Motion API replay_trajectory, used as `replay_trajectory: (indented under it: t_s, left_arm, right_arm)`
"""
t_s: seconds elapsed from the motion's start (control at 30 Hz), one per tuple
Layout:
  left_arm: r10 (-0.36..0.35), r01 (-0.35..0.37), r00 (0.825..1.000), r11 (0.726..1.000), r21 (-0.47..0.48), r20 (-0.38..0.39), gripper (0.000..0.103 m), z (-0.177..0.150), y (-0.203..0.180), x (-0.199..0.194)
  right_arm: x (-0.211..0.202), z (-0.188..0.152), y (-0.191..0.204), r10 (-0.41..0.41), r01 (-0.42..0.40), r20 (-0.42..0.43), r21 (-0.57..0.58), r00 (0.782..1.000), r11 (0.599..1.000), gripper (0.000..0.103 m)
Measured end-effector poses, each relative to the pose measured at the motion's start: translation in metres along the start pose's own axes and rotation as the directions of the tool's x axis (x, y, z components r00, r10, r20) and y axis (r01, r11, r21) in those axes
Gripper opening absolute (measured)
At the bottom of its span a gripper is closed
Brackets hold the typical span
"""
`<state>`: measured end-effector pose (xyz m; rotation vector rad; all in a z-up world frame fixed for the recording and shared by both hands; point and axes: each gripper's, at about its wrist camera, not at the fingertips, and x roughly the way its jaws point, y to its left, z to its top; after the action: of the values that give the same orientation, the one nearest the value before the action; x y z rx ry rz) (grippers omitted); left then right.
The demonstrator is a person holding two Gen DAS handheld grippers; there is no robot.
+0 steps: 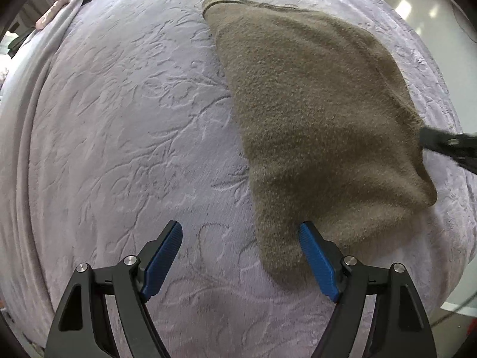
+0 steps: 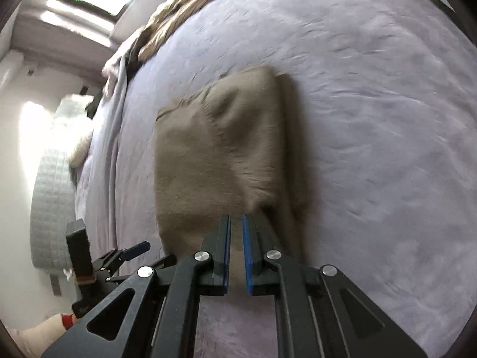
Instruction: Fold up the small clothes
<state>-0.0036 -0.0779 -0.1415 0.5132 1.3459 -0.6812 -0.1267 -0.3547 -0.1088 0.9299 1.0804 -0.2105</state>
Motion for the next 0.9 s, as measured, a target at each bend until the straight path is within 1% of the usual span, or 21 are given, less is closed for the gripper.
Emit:
replay_trajectory:
  t_s: [0.07, 0.1, 0.13, 0.17, 0.23, 0.27, 0.3, 0.33, 0.43, 0.5, 0.53, 0.67, 0.7, 0.73, 0.8, 0.87, 0.9]
  left_arm:
    - [0.009, -0.009, 1.000, 1.000, -0.008, -0.005, 0.082, -0.002, 0.000, -0.004]
    - [0.012, -0.012, 1.000, 1.000, -0.011, -0.005, 0.082, -0.003, 0.000, -0.008]
    - [0.013, -0.013, 1.000, 1.000, -0.013, -0.004, 0.082, -0.004, 0.001, -0.011]
    - [0.013, -0.013, 1.000, 1.000, -0.015, -0.002, 0.082, -0.005, 0.001, -0.014]
    - [0.013, -0.013, 1.000, 1.000, -0.019, 0.000, 0.082, -0.007, 0.004, -0.019]
    - [0.015, -0.015, 1.000, 1.000, -0.022, 0.001, 0.082, -0.008, 0.005, -0.022]
    - [0.017, -0.017, 1.000, 1.000, -0.024, 0.000, 0.082, -0.006, 0.012, -0.027]
    - [0.018, -0.018, 1.000, 1.000, -0.025, -0.001, 0.082, -0.005, 0.012, -0.029]
    - [0.011, -0.011, 1.000, 0.999, -0.031, -0.004, 0.082, -0.008, 0.012, -0.036]
    - [0.007, -0.008, 1.000, 0.999, -0.038, -0.008, 0.082, -0.009, 0.012, -0.038]
    - [0.007, -0.007, 1.000, 0.999, -0.040, -0.003, 0.082, -0.015, 0.014, -0.041]
    - [0.008, -0.007, 0.999, 1.000, -0.029, 0.033, 0.082, -0.022, 0.008, -0.054]
    - [0.007, -0.006, 0.999, 1.000, -0.029, 0.037, 0.090, -0.023, 0.007, -0.056]
    - [0.008, -0.007, 0.999, 1.000, -0.029, 0.040, 0.103, -0.027, 0.004, -0.063]
    - [0.022, -0.021, 0.998, 0.999, -0.028, 0.056, 0.103, -0.027, 0.005, -0.066]
    - [0.015, -0.014, 0.999, 1.000, -0.027, 0.047, 0.103, -0.028, 0.006, -0.067]
    - [0.014, -0.013, 0.999, 1.000, -0.029, 0.042, 0.103, -0.027, 0.009, -0.065]
  right_arm:
    - [0.019, 0.003, -0.005, -0.067, 0.068, -0.047, 0.008, 0.997, 0.998, 0.011]
    - [0.022, 0.003, -0.011, -0.086, 0.088, -0.056, 0.029, 0.995, 0.996, 0.010]
    - [0.021, 0.002, -0.018, -0.072, 0.075, -0.047, 0.070, 0.996, 0.995, 0.007]
    - [0.018, 0.000, -0.022, -0.058, 0.061, -0.036, 0.097, 0.998, 0.993, 0.007]
    - [0.008, -0.004, -0.024, -0.064, 0.066, -0.022, 0.117, 0.998, 0.991, 0.007]
    - [0.004, -0.006, -0.024, -0.083, 0.085, -0.021, 0.111, 0.996, 0.990, 0.007]
    - [0.000, -0.008, -0.025, -0.122, 0.124, -0.026, 0.103, 0.992, 0.987, 0.007]
    - [-0.003, -0.009, -0.024, -0.152, 0.155, -0.032, 0.097, 0.988, 0.983, 0.008]
    - [-0.017, -0.015, -0.029, -0.129, 0.133, -0.037, 0.129, 0.991, 0.983, 0.008]
    - [-0.026, -0.020, -0.029, -0.137, 0.141, -0.039, 0.130, 0.990, 0.981, 0.008]
    - [-0.031, -0.024, -0.029, -0.138, 0.142, -0.039, 0.129, 0.990, 0.981, 0.008]
    - [-0.036, -0.040, -0.021, -0.126, 0.132, -0.050, 0.147, 0.991, 0.980, 0.008]
    - [-0.037, -0.043, -0.019, -0.128, 0.135, -0.053, 0.151, 0.990, 0.979, 0.008]
    - [-0.037, -0.045, -0.019, -0.127, 0.134, -0.055, 0.154, 0.990, 0.979, 0.008]
    - [-0.039, -0.052, -0.017, -0.125, 0.133, -0.059, 0.162, 0.990, 0.978, 0.008]
    - [-0.038, -0.056, -0.013, -0.128, 0.137, -0.063, 0.164, 0.990, 0.977, 0.009]
    - [-0.038, -0.057, -0.011, -0.129, 0.138, -0.065, 0.164, 0.990, 0.977, 0.012]
